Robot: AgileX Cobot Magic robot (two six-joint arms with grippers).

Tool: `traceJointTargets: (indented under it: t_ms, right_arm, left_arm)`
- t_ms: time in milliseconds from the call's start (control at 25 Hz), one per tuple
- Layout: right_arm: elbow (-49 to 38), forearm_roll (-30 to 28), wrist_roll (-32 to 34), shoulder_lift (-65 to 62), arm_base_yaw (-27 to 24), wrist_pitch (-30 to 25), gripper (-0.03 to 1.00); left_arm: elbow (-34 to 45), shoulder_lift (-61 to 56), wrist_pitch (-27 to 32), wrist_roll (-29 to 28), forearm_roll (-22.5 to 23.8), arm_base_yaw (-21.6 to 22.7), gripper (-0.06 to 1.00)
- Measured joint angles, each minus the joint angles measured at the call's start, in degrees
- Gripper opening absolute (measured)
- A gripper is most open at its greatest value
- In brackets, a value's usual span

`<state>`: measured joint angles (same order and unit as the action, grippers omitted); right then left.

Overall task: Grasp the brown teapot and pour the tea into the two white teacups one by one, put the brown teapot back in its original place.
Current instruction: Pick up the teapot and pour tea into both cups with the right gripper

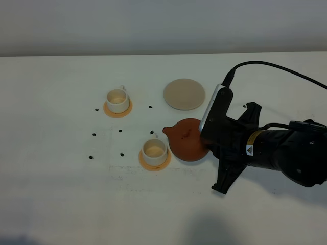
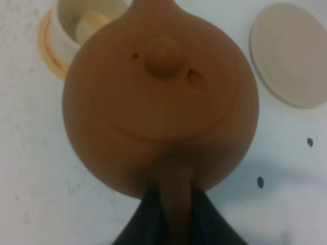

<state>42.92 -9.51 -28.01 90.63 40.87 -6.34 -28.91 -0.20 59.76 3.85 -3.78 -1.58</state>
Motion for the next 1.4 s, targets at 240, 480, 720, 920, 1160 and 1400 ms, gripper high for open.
traceJointTargets:
  t_ms: [240, 480, 720, 920, 1160, 1400]
  right_arm:
    - [2.8, -5.0, 0.0, 2.1, 0.1, -0.1, 0.08]
    - [5.3, -9.5, 0.0, 5.1, 0.1, -1.4, 0.08]
    - [5.8, -15.0, 0.0, 5.8, 0.1, -2.8, 0.08]
    - [5.8, -18.5, 0.0, 5.8, 0.1, -2.8, 0.08]
    - [5.8, -21.8, 0.0, 5.8, 0.1, -2.8, 0.08]
    - [5.9, -23.4, 0.0, 5.8, 0.1, -2.9, 0.08]
  left_arm:
    - [0.0, 0.0, 0.0, 0.0, 0.0, 0.0, 0.47]
    - [0.0, 0.0, 0.0, 0.0, 0.0, 0.0, 0.47]
    - [0.0, 0.0, 0.0, 0.0, 0.0, 0.0, 0.47]
    - [0.0, 0.0, 0.0, 0.0, 0.0, 0.0, 0.47]
    - [0.0, 0.0, 0.0, 0.0, 0.0, 0.0, 0.47]
    - [0.0, 0.0, 0.0, 0.0, 0.0, 0.0, 0.47]
